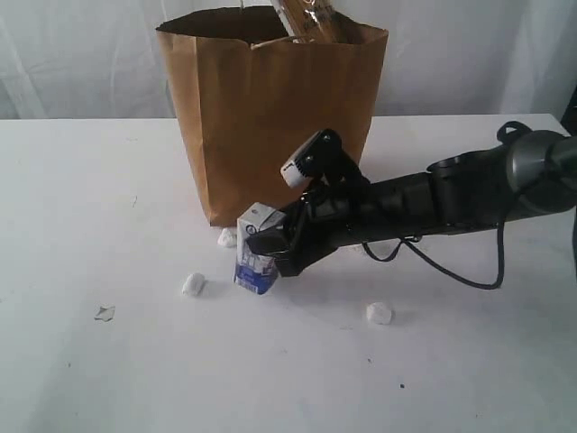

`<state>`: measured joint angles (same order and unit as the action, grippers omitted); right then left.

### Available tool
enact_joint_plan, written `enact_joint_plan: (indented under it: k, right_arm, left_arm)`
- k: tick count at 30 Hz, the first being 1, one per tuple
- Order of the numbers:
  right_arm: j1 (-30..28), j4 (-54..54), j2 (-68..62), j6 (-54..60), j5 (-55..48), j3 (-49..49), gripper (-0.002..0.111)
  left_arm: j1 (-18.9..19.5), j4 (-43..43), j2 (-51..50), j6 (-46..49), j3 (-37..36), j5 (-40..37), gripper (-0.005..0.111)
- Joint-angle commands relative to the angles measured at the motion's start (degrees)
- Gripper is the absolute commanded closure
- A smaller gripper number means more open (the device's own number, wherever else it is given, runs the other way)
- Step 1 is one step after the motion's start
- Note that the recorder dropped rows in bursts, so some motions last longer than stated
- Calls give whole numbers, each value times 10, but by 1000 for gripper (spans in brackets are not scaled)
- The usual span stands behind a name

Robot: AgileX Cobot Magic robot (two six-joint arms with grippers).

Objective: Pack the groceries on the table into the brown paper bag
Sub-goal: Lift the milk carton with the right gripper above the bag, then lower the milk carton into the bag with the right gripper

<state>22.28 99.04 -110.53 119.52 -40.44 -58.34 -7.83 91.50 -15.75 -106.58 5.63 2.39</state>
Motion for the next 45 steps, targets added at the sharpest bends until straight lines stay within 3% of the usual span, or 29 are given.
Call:
enact_joint_plan:
  k: [1, 13, 19, 24, 31, 38, 45]
  right_arm:
    - [-1, -22, 48, -88, 20, -4, 108]
    - [-1, -380, 206, -454, -22, -4, 108]
    - [-18, -386, 295, -509, -65, -9, 108]
    - [-66, -390, 354, -593, -80, -31, 108]
    - [-124, -389, 391, -619, -132, -111, 108]
    - [-151, -369, 395, -713, -89, -226, 108]
    - [-204, -351, 355, -717, -60, -301, 108]
  left_arm:
    - [-3, 11, -2, 1, 3, 1, 107]
    - [-3, 11, -2, 1, 3, 1, 107]
    - [-3, 11, -2, 1, 3, 1, 107]
    - [-3, 11, -2, 1, 3, 1, 107]
    - [-3, 11, -2, 1, 3, 1, 107]
    - [-3, 11, -2, 1, 3, 1, 107]
    - [-3, 11, -2, 1, 3, 1, 107]
